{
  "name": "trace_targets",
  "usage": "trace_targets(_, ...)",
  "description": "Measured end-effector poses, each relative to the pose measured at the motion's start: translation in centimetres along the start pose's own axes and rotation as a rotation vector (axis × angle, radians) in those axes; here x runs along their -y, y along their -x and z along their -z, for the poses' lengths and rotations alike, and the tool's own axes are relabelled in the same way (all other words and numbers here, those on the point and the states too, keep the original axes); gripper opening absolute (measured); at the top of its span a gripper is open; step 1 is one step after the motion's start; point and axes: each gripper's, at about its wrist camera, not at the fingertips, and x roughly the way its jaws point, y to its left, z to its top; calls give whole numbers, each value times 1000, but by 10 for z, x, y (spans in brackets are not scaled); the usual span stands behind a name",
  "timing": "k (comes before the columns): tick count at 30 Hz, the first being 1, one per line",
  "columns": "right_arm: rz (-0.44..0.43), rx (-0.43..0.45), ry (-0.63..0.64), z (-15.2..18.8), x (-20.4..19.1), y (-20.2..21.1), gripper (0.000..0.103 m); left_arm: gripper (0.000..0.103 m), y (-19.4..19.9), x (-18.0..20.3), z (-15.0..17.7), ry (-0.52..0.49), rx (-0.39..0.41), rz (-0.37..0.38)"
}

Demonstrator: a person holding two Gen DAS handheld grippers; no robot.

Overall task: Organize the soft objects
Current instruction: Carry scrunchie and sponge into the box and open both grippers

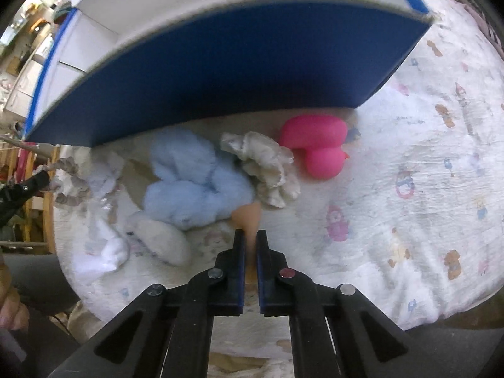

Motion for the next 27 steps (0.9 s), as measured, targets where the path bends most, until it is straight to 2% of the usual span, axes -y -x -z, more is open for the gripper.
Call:
trace_targets(3, -28, 35, -11, 11, -8, 11, 8, 6, -3, 2, 3, -13, 14, -52)
trace_targets(8, -37, 118, 20, 14, -25, 34, 8, 6, 0, 1, 11, -26, 25, -69)
trace_targets(16, -107, 262, 55, 8, -27, 74, 8, 6, 44, 7, 8, 1, 120, -38)
trace_targets(24, -191, 462, 98, -3, -31, 133, 8, 6, 95, 29, -5, -40, 234, -8)
trace_targets(27, -223, 503, 98, -16, -36, 145, 8, 6, 108, 41, -16, -65, 265, 4)
